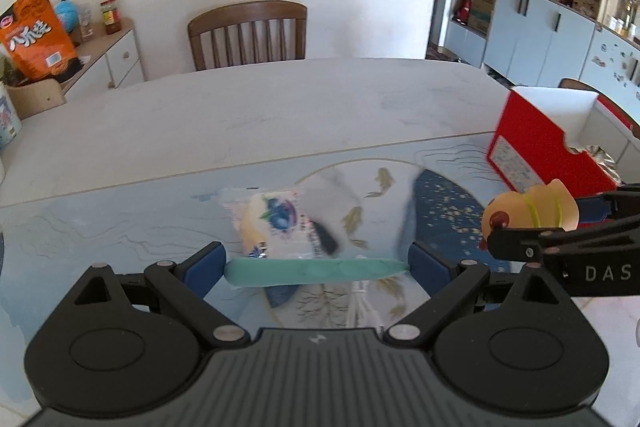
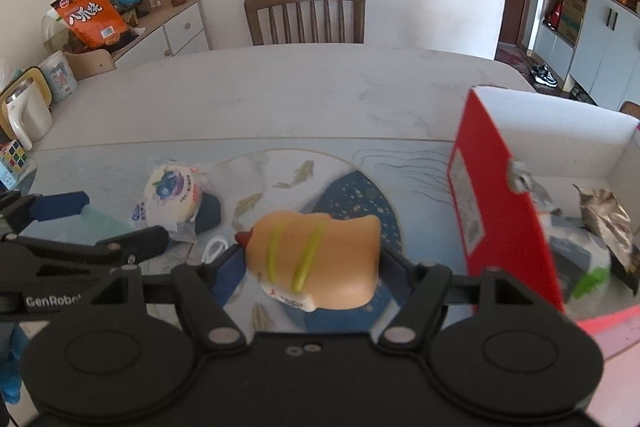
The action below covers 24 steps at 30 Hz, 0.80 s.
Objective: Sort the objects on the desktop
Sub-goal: 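Carry the teal stick and bread roll over the red shoebox with both grippers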
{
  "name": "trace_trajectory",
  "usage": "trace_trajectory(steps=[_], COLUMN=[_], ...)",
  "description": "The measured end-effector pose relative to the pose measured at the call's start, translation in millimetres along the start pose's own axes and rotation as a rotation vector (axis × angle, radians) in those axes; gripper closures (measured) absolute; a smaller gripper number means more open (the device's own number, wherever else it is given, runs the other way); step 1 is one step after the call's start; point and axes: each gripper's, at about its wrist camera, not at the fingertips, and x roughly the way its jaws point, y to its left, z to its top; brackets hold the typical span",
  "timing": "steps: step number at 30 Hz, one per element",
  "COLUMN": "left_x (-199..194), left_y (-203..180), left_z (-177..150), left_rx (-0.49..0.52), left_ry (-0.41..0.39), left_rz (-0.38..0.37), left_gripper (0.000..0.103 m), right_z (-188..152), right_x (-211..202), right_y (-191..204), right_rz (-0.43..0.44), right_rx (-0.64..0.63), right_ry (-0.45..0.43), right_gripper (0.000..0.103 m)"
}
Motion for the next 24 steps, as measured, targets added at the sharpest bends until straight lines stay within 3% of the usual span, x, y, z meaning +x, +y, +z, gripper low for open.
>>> trace_trajectory(steps=[11,24], left_x=[-24,-52], left_y=[-26,-79], left_z=[11,31], left_rx=[0.059,0.184], left_ry=[0.019,-0.029], left_rz=[-0.062,-0.154], left_gripper=[0.005,0.005], right_z=[-11,-19], right_x=[-44,-89], right_y=[-23,-62], right_rz=[0.021,-0.005], right_rx=[0.031,0.050], right_ry=[0.009,-0.001], right_gripper=[0.031,0.031])
